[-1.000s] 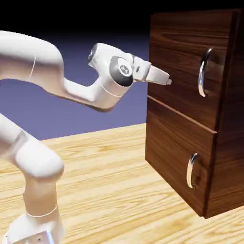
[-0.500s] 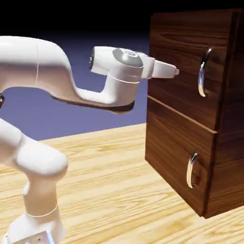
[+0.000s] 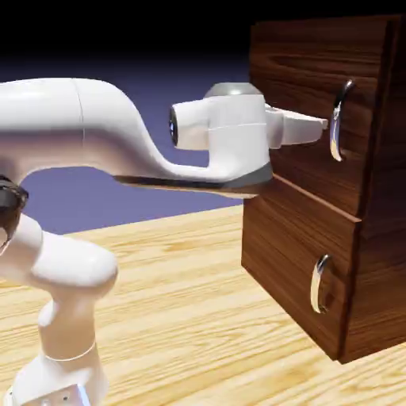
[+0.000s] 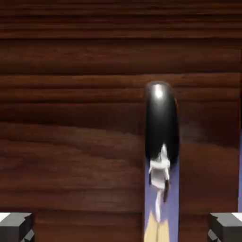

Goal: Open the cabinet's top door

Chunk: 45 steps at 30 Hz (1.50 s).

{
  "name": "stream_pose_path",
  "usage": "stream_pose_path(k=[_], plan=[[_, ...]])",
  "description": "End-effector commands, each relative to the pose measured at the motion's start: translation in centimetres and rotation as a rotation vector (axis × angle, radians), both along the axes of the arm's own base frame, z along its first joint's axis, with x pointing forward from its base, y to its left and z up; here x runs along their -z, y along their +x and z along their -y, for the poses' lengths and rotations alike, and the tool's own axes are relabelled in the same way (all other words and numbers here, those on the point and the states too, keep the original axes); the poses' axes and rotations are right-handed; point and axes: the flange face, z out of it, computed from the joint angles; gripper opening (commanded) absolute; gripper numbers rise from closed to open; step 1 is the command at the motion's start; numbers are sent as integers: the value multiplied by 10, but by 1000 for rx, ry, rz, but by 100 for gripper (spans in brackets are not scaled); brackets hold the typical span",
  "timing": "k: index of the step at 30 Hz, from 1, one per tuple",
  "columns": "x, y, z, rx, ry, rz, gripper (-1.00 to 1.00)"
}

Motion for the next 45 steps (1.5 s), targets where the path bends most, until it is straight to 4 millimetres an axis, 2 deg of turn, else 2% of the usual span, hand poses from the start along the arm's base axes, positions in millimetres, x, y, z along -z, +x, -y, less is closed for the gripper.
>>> stream_pose_path(k=[1,2,7,8,9,17,24,33,45], plan=[[2,2,6,0,3,8,0],[4,6,10,0,5,13,0],[4,54,8,1,4,13,0],[4,54,8,1,4,13,-100],[4,54,8,1,4,13,-100],[4,4,-11,119,4,13,-100],[4,-46,-36,242,3,13,-100],[4,-112,-83,423,2,14,-100],[4,-179,-155,642,0,14,-100]])
